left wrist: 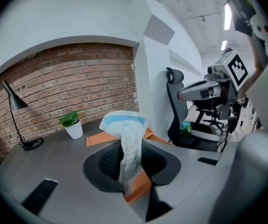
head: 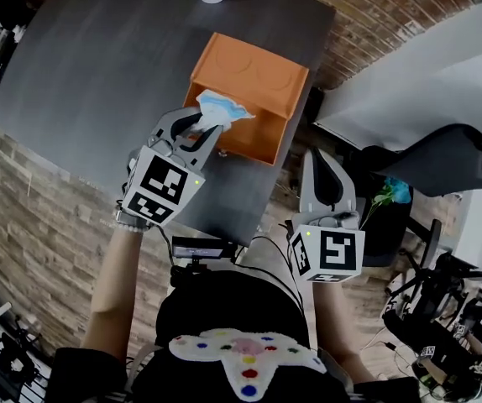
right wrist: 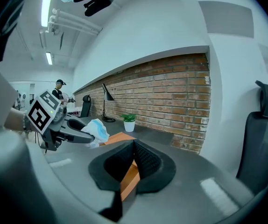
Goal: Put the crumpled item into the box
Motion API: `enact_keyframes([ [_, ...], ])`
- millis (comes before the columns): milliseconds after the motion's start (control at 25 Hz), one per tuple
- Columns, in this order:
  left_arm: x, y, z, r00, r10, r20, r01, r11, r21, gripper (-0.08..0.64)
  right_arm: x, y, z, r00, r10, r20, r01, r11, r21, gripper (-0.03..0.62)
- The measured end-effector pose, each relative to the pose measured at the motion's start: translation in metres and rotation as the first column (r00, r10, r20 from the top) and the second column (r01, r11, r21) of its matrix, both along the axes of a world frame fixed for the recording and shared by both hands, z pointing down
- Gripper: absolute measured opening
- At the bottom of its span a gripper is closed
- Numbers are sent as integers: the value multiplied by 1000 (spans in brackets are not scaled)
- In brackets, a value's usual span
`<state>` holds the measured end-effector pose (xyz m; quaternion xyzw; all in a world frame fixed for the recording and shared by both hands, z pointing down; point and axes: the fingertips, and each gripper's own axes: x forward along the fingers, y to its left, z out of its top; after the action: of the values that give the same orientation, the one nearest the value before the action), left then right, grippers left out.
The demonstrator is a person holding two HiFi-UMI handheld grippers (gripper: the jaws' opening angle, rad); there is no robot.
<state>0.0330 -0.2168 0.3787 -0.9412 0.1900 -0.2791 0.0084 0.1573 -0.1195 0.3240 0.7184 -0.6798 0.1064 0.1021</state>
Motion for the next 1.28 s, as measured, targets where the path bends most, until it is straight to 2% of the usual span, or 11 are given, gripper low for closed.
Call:
enact_keyframes([
  [280,22,0,43,987,128,94,-121,990,-78,86,8,7,14,999,40,12,-40,999,-25,9],
  [480,32,2,70,972,178,154,-155,976,-153,86,9,13,20,999,49,13,-49,998,-41,9],
  [720,37,5,97,940,252,228,-204,955,-215,94,9,15,22,998,57,30,-56,998,-32,9],
  [840,39,5,106,931,260,254,-204,952,-228,112,10,16,26,997,73,41,-71,997,-35,9],
  [1080,43,11,119,914,275,298,-203,947,-249,202,11,17,31,995,83,60,-81,996,-40,9],
  [1160,43,10,120,915,270,301,-199,948,-248,219,11,16,32,995,81,60,-79,996,-41,9],
  [1280,45,6,115,929,244,279,-183,957,-226,224,12,15,32,996,76,55,-73,996,-41,9],
])
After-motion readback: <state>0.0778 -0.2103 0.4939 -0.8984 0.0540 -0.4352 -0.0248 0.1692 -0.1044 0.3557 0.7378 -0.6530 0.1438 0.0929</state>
